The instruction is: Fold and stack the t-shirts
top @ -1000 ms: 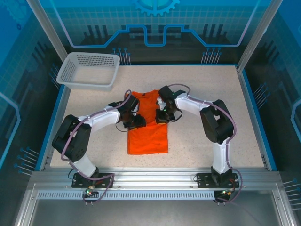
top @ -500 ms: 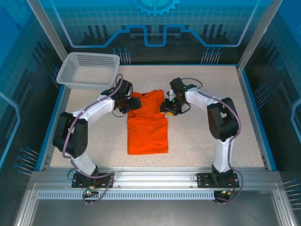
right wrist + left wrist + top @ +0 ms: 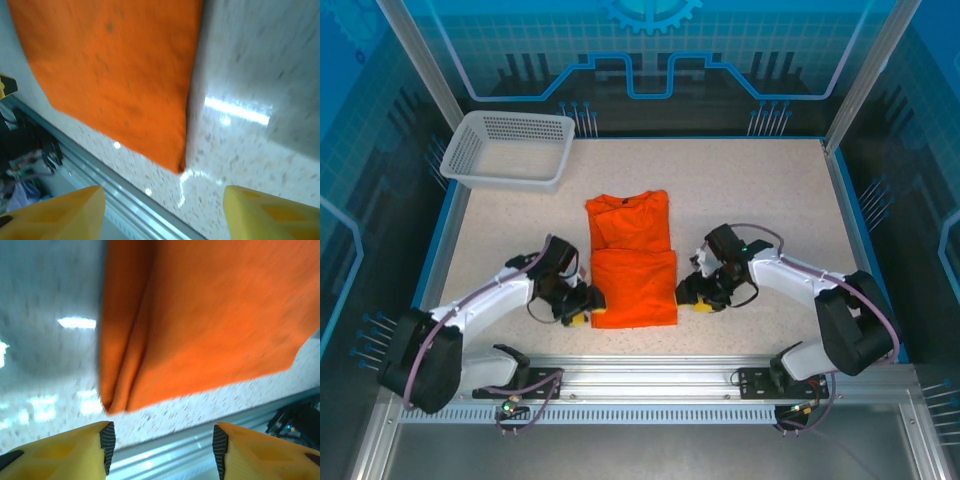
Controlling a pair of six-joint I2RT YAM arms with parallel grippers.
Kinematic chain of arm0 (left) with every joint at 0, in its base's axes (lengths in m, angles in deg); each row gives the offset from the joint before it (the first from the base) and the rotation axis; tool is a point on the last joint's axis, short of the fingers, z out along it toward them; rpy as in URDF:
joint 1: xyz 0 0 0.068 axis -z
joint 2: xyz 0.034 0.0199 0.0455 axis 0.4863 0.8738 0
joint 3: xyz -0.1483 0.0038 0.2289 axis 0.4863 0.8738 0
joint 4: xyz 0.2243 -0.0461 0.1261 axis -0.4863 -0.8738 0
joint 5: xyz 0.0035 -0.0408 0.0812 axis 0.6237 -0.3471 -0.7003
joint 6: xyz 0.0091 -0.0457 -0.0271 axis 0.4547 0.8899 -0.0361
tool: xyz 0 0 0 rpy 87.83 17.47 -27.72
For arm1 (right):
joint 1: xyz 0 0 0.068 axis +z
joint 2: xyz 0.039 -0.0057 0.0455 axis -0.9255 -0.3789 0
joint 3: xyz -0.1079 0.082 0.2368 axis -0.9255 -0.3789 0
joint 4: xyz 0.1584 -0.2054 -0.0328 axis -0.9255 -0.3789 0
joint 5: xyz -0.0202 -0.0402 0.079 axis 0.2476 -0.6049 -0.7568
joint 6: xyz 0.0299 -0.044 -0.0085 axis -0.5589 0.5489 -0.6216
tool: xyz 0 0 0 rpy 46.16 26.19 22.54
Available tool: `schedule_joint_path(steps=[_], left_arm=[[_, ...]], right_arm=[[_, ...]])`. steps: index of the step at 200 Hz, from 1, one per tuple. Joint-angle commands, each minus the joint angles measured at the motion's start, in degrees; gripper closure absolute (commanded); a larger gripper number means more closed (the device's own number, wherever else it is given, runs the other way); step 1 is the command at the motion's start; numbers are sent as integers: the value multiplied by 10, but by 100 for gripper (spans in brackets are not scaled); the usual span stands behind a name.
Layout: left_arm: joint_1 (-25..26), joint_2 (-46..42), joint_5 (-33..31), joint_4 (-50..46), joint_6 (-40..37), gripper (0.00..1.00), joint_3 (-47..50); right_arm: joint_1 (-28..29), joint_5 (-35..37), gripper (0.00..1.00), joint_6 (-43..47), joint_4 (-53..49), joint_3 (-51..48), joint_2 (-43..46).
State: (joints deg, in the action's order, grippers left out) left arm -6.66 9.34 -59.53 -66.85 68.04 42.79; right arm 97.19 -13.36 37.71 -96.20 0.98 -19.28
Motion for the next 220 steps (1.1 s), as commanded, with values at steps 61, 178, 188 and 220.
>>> schedule_joint_path(steps=[61,178,188,220], left_arm=[[2,14,78,142,100,54,89],[3,65,-25,67,42,100,28],[3,59,-21,39,31,100,22],[18,8,34,-38,27,100,20]], right_arm=[[71,22,56,-11,2,50,-124],[81,48,100,4,-26,86,-151],[82,47,100,3,-30,78,-144],[90,27,100,5,-45,31,-101]])
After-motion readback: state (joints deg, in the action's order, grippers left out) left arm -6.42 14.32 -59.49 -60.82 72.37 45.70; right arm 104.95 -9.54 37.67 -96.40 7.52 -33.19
